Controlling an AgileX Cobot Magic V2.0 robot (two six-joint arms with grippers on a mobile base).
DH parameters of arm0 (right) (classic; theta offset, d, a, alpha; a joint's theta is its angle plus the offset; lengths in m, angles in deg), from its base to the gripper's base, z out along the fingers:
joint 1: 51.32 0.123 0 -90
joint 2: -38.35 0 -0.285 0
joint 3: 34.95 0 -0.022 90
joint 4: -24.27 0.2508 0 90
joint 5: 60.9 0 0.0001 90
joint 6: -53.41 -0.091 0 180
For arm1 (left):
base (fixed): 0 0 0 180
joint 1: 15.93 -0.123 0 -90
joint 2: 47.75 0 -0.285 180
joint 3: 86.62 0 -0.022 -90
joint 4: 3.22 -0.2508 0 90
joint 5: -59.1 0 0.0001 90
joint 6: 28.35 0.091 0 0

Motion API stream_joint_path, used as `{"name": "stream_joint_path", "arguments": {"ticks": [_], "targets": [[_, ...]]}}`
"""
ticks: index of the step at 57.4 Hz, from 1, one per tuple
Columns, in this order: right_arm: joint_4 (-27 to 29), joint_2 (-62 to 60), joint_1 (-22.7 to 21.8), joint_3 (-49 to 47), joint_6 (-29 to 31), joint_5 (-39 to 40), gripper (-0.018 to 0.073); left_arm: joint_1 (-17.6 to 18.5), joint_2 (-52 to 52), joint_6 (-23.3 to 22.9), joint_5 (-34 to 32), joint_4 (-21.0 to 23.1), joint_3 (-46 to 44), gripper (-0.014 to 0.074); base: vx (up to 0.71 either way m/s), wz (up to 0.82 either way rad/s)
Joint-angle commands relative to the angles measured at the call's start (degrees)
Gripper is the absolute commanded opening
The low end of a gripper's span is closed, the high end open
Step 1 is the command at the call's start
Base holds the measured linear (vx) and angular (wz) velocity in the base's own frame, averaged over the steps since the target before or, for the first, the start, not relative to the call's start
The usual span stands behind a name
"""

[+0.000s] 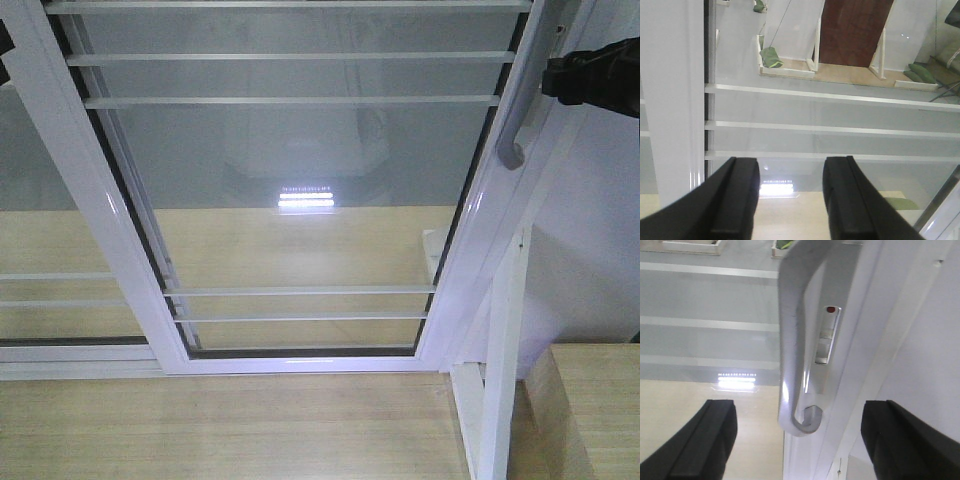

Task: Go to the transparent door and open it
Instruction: 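Close the right gripper around the silver curved handle, then pull the handle with the right gripper, sliding the door open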

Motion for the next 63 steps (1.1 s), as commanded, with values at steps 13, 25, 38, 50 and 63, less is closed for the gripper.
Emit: {"name": "stream_joint_path", "arguments": {"ticks": [13, 25, 38, 50, 63], "targets": [[-0.10, 6.08, -0.64, -6.60, 0.05, 15.71, 0.0560, -0.04, 0.52, -0.04, -4.26, 0.19, -2.04, 0.0432, 0.00, 0.00], [-0.14, 12.36, -0.60, -9.41, -0.41, 20.22, 0.0545, -0.04, 0.52, -0.04, -4.26, 0.19, -2.04, 0.0432, 0.00, 0.00], [-0.14, 17.19, -0.60, -11.40, -1.49, 25.31, 0.0470, -0.04, 0.52, -0.04, -4.32, 0.19, -2.04, 0.0432, 0.00, 0.00], [-1.03, 18.53, -0.49, -11.45, -2.99, 27.20, 0.0303, -0.04, 0.52, -0.04, -4.32, 0.19, -2.04, 0.0432, 0.00, 0.00], [-4.42, 18.53, -0.44, -11.45, -7.64, 27.09, 0.0005, -0.04, 0.52, -0.04, -4.32, 0.19, -2.04, 0.0432, 0.00, 0.00]]}}
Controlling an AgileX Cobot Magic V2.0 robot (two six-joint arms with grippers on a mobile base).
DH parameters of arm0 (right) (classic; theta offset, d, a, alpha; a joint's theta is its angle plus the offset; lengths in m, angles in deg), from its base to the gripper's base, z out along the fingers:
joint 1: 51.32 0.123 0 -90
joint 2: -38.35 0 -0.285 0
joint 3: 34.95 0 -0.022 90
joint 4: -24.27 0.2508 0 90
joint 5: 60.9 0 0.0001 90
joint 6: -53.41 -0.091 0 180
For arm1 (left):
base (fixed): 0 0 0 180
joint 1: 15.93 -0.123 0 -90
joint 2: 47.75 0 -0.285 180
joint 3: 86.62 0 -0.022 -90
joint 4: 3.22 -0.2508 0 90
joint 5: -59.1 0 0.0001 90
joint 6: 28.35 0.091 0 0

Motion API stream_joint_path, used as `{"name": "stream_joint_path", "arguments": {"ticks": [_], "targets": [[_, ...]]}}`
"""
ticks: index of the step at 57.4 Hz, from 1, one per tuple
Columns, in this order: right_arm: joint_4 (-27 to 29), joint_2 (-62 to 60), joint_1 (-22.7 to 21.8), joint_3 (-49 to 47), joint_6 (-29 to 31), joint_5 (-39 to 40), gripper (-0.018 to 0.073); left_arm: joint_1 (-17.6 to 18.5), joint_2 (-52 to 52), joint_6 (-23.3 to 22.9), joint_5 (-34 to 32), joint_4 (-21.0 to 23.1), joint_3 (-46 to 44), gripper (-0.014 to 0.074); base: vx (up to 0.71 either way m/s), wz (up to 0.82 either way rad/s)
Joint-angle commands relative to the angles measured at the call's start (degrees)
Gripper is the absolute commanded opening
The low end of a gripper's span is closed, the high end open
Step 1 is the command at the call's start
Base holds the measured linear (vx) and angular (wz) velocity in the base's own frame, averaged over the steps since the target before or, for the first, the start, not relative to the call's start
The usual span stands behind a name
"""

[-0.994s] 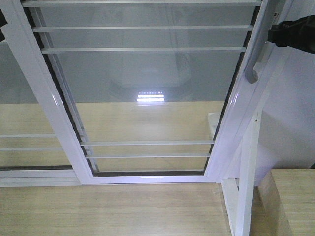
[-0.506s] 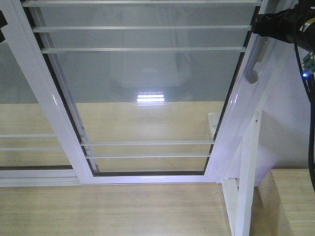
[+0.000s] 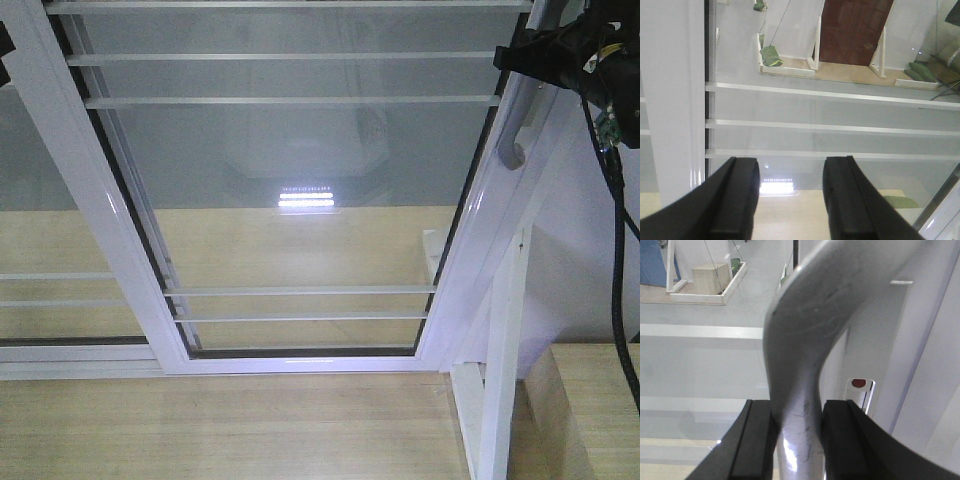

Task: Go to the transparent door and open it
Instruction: 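Pull the handle with the right gripper, sliding the door open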

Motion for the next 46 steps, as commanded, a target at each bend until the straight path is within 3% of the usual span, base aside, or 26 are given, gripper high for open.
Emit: {"name": "stream_joint_path", "arguments": {"ticks": [1, 11, 18, 46], "targets": [[-1.74, -2.51, -0.53, -2.11, -3.16, 5.16, -0.0016, -0.04, 0.52, -0.04, -4.64, 0.19, -2.04, 0.0432, 0.00, 0.00], [-9.01, -2.51, 0.85, -2.11, -8.68, 5.09, -0.0011, -0.04, 0.52, -0.04, -4.64, 0.19, -2.04, 0.0432, 0.00, 0.00], [-13.66, -2.51, 3.67, -2.11, -9.30, 5.09, -0.0009, -0.04, 0.52, -0.04, -4.64, 0.19, -2.04, 0.0432, 0.00, 0.00], [-15.26, -3.56, 14.44, -2.11, -8.99, 5.09, -0.0008, -0.04, 0.52, -0.04, -4.64, 0.19, -2.04, 0.0432, 0.00, 0.00]]}}
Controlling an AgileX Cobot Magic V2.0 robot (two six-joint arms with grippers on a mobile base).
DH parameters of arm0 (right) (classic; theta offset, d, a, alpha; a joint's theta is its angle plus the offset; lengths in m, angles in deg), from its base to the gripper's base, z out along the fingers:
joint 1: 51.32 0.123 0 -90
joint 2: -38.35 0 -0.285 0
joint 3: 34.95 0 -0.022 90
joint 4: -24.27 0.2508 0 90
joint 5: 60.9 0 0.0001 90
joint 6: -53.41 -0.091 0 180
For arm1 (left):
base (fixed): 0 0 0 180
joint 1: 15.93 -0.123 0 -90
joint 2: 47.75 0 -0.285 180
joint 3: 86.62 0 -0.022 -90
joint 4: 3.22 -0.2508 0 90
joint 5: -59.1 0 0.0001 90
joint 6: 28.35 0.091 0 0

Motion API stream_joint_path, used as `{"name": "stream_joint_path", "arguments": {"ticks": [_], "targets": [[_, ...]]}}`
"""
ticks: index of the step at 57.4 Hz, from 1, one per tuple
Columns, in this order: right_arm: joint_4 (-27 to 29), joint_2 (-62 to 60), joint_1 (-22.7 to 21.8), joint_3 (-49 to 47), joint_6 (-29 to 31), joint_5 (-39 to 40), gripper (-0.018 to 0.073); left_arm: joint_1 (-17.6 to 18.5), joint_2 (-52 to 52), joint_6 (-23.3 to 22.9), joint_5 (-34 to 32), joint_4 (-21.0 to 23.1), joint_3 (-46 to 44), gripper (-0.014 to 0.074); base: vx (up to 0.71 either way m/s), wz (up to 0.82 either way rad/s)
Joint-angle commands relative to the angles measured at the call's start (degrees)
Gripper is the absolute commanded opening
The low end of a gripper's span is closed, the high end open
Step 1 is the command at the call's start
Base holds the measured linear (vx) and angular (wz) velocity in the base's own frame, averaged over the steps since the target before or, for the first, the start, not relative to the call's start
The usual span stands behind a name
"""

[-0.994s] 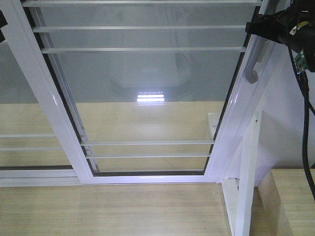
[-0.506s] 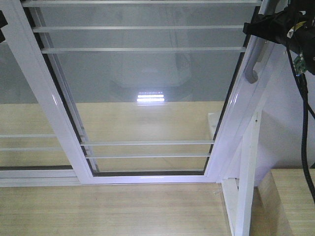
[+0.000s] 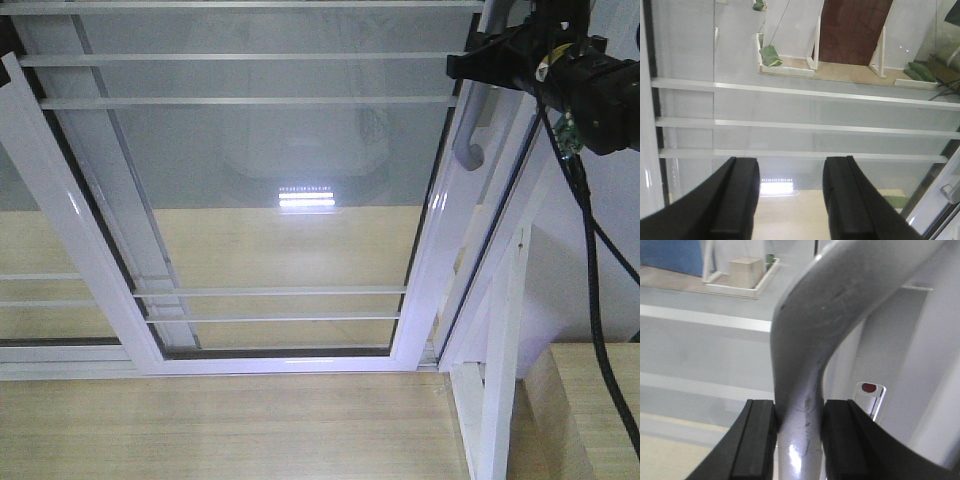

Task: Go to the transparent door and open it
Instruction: 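Pull the handle with the right gripper, sliding the door open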

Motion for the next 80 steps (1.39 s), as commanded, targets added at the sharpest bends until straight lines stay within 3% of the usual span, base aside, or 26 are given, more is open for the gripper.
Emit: {"name": "stream_joint_path", "arguments": {"ticks": [1, 12, 32, 42, 56, 69, 80], "targets": [[-3.62, -3.94, 5.52, -1.39, -0.23, 6.05, -0.0008, -0.04, 0.52, -0.04, -4.63, 0.19, -2.04, 0.0432, 0.00, 0.00], [-4.42, -4.82, 6.11, -1.39, -0.22, 6.43, -0.0008, -0.04, 0.52, -0.04, -4.63, 0.19, -2.04, 0.0432, 0.00, 0.00], [-4.20, -11.52, 6.05, -0.90, -0.28, -5.09, -0.0008, -0.04, -0.55, 0.26, -2.82, -0.02, -2.04, 0.0432, 0.00, 0.00], [-3.88, -18.47, 6.05, 6.61, -0.40, -3.35, -0.0007, 0.17, -5.52, 8.08, -3.39, 0.21, -2.04, 0.0432, 0.00, 0.00], [-3.87, -29.54, 6.05, 18.86, -0.24, 1.54, -0.0006, 0.23, -14.89, 10.28, -15.26, 0.21, -2.04, 0.0432, 0.00, 0.00], [-4.62, -35.03, 6.05, 20.89, 1.33, 0.42, -0.0006, 0.23, -23.39, 8.31, -28.48, 0.21, -2.29, 0.0432, 0.00, 0.00], [-4.62, -35.42, 6.05, 20.89, 1.50, 0.17, -0.0006, 0.23, -29.05, 8.31, -29.35, 0.21, -6.79, 0.0432, 0.00, 0.00]]}}
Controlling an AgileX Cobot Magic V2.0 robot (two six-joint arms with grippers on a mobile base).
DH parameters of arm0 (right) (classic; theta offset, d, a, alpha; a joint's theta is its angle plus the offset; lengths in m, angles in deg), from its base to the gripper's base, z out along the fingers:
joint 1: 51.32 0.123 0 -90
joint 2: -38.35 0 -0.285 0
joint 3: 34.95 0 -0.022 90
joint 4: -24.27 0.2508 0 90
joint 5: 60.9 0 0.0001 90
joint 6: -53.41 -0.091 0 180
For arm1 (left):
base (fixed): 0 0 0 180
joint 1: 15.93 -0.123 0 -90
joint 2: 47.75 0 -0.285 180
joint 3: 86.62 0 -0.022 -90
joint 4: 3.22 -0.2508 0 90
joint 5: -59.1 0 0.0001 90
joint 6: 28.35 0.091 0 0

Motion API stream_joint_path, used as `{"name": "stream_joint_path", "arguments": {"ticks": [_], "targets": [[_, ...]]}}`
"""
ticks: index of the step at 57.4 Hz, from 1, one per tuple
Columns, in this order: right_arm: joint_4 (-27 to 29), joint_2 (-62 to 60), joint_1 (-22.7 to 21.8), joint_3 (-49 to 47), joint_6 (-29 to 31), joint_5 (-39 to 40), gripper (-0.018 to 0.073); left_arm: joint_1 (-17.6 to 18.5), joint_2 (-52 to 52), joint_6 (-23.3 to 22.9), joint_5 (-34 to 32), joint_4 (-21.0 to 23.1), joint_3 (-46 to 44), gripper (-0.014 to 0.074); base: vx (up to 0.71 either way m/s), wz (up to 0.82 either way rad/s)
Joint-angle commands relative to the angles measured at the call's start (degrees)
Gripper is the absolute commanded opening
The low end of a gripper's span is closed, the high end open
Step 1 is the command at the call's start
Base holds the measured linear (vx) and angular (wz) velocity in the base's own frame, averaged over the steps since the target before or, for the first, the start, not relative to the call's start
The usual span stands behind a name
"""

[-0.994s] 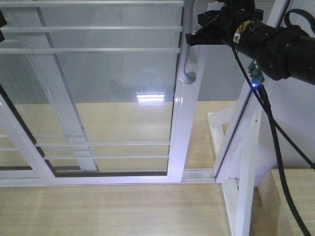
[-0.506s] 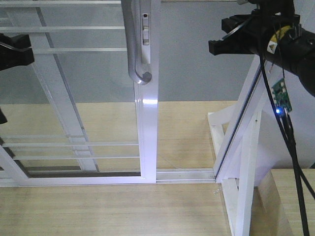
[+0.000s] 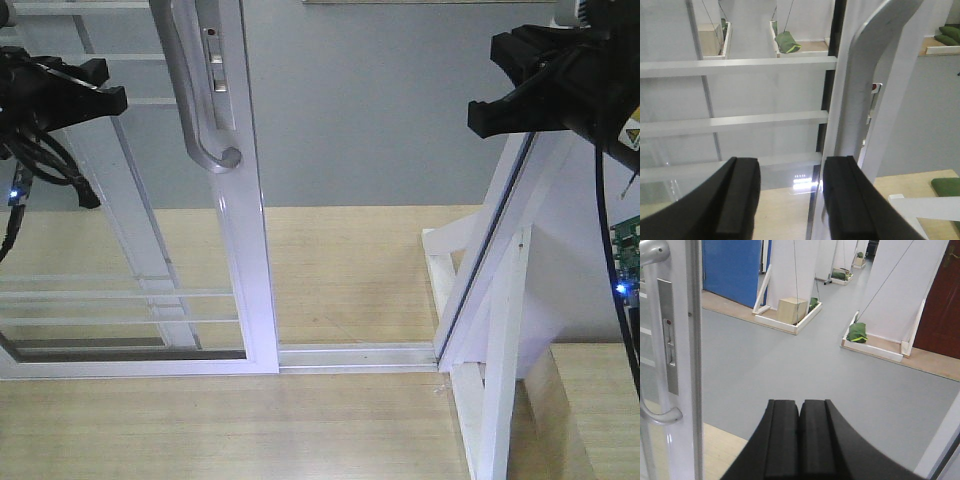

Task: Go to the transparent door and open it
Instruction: 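Pull the handle with the right gripper, sliding the door open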

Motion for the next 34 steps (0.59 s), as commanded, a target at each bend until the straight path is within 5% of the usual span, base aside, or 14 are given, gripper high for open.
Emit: {"name": "stream_joint_path", "arguments": {"ticks": [1, 27, 34], "targets": [[-0.35, -1.41, -0.25, -1.58, 0.66, 3.74, -0.0006, 0.18, -0.52, -0.60, -5.70, 0.25, -4.80, 0.0432, 0.00, 0.00], [-0.35, -1.41, -0.25, -1.58, 3.40, 3.41, -0.0006, 0.12, -12.20, -0.42, -3.06, 0.23, -20.08, 0.0425, 0.00, 0.00], [-0.35, -1.41, -0.25, -1.58, 3.40, 3.18, -0.0006, -0.71, -14.07, -0.37, -2.82, 0.23, -22.86, 0.0307, 0.00, 0.01]]}}
